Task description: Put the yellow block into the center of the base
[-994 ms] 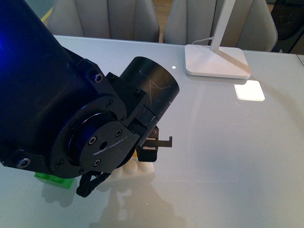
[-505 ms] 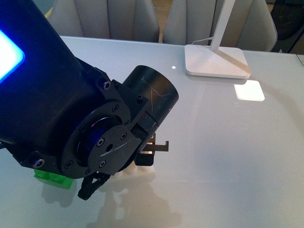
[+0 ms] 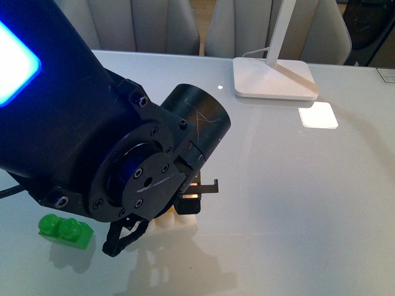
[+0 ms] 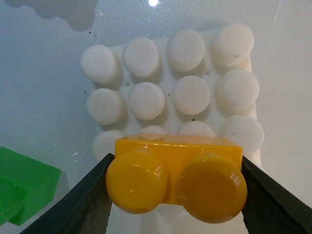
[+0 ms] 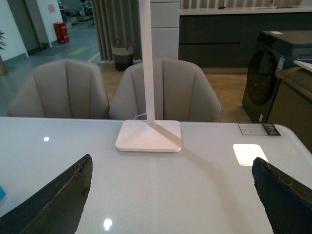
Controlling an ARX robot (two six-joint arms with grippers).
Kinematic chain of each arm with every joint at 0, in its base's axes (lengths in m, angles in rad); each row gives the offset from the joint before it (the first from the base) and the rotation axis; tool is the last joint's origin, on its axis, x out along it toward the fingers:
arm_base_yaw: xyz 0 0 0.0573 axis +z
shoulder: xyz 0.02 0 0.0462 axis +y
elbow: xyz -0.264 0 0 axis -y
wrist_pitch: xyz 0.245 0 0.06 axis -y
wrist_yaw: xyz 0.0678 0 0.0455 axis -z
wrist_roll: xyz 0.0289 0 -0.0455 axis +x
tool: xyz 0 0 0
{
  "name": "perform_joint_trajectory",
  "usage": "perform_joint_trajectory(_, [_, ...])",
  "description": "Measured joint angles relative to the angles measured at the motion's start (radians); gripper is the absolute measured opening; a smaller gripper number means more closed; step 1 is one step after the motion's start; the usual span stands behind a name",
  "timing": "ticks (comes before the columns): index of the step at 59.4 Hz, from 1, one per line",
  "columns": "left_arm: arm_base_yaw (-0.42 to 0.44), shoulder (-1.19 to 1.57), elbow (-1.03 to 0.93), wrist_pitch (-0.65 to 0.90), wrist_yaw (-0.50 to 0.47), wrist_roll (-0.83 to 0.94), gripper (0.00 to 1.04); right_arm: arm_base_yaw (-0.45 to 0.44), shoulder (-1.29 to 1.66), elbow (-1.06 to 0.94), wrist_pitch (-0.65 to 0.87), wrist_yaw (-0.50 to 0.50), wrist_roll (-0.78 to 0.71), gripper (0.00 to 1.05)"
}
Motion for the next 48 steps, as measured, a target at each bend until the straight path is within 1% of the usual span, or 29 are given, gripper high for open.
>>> perform_joint_trajectory(13, [0.000,0.000,0.003,0.005,0.008,-0.011,0.62,0.000,0.000,0.000,0.000,0.000,0.000,0.96])
perform_joint_trajectory(25, [0.000,0.000,0.003,0.040,0.020,-0.024,0.62,0.000,0.000,0.000,0.000,0.000,0.000,0.96])
perform_joint_trajectory(48, [0.005,0.000,0.003,0.080,0.013,-0.023,0.62,0.000,0.000,0.000,0.000,0.000,0.000,0.96])
